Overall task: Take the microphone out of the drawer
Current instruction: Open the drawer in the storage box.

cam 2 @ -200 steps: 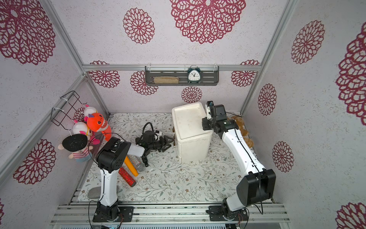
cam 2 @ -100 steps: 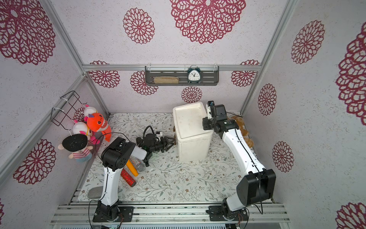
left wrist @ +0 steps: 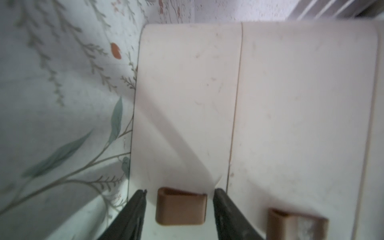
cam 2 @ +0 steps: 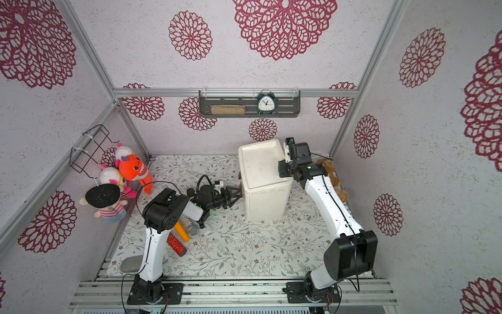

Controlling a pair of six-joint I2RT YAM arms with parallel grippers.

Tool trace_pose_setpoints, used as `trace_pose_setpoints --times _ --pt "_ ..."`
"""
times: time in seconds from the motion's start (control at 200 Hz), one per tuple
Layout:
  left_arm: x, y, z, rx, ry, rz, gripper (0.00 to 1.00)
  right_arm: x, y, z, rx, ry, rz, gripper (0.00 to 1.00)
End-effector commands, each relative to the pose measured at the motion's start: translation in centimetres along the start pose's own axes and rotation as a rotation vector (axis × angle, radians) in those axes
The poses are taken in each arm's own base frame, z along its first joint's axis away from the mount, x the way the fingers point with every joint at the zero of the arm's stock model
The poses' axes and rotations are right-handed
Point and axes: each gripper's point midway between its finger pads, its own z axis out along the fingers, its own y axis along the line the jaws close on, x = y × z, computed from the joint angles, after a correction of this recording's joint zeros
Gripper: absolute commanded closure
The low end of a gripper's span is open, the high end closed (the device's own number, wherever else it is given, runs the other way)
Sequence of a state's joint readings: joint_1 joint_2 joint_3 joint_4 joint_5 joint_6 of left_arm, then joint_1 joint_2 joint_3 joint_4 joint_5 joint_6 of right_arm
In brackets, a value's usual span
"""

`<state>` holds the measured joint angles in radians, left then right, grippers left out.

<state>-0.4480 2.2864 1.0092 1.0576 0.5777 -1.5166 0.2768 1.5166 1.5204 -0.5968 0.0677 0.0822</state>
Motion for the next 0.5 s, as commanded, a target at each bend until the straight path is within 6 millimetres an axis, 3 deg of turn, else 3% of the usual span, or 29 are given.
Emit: trace_pose_setpoints --times 0.0,0.16,0.335,0.495 --pt "2.6 -1.4 1.4 0.046 0.076 0.026 0.37 -1.0 1.4 -0.1 -0.061 -0.016 0.049 1.0" --pt "2.9 -1.9 1.8 0.052 0.079 0.036 0.41 -0.8 1.3 -0.1 -0.062 -0.016 0.054 1.0" --pt "2.7 -2.3 1.9 0.07 0.067 0.033 0.56 -0.4 1.4 0.1 -0.067 -0.011 0.064 1.0" --pt "2.8 -2.2 1.9 0.066 0.065 0.034 0.59 -0.3 1.4 0.1 -0.063 -0.011 0.062 1.0"
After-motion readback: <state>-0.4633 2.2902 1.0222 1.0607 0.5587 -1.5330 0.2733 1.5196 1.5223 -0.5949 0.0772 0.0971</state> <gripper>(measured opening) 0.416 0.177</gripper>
